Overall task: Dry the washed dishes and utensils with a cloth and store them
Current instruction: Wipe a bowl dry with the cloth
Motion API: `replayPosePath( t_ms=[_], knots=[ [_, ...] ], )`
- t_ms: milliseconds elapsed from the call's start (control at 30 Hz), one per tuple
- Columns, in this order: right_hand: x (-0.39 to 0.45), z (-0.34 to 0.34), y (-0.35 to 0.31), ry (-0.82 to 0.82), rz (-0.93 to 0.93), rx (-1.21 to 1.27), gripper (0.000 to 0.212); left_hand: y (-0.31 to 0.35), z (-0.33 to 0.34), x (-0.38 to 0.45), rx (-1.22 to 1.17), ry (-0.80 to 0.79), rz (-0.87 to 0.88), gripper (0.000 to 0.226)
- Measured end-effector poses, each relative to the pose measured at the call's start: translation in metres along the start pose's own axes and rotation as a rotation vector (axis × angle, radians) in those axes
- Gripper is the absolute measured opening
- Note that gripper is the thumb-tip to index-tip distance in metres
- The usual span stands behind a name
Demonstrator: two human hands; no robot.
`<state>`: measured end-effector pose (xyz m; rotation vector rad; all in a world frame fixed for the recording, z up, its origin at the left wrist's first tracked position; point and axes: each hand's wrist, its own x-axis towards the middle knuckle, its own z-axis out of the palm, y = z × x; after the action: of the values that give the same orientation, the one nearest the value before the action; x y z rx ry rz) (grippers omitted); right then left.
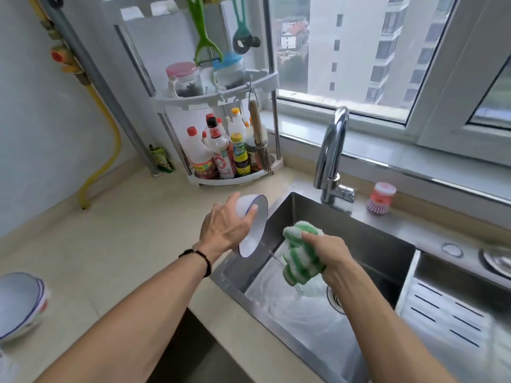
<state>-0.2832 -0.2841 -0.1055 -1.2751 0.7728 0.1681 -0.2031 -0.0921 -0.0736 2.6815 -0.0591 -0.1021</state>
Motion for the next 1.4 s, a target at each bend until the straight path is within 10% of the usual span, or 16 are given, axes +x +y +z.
replayPosePath(
  t_ms=[333,433,600,800,967,1167,1300,1400],
  knots=[
    [0.0,0.005,-0.011,-0.103,-0.279,-0.056,0.013,0.012,0.008,0.012,-0.063,-0.067,-0.019,0.052],
    [-0.008,0.017,-0.016,-0.251,-0.375,-0.122,0.053,0.011,0.007,0.013,-0.359,-0.15,-0.17,0.066],
    [-0.02,0.055,0.001,-0.65,-0.604,-0.727,0.097,0.014,0.014,0.012,-0.748,-0.244,-0.265,0.063],
    [0.013,0.033,0.009,-0.5,-0.89,-1.673,0.09,0.008,0.003,0.018,-0.595,-0.277,-0.153,0.072],
    [-0.006,0.052,-0.002,-0.705,-0.666,-0.881,0.084,0.019,0.006,0.021,-0.595,-0.072,-0.171,0.081],
    [0.018,0.027,0.01,-0.455,-0.922,-1.592,0.096,0.014,-0.004,0.021,-0.548,-0.301,-0.128,0.044],
    [-0.008,0.052,0.007,-0.697,-0.732,-1.017,0.086,0.022,-0.001,0.02,-0.517,-0.139,-0.065,0.038],
    [-0.007,0.038,0.015,-0.696,-0.801,-1.047,0.087,0.023,-0.011,0.018,-0.461,-0.241,-0.084,0.031]
  ],
)
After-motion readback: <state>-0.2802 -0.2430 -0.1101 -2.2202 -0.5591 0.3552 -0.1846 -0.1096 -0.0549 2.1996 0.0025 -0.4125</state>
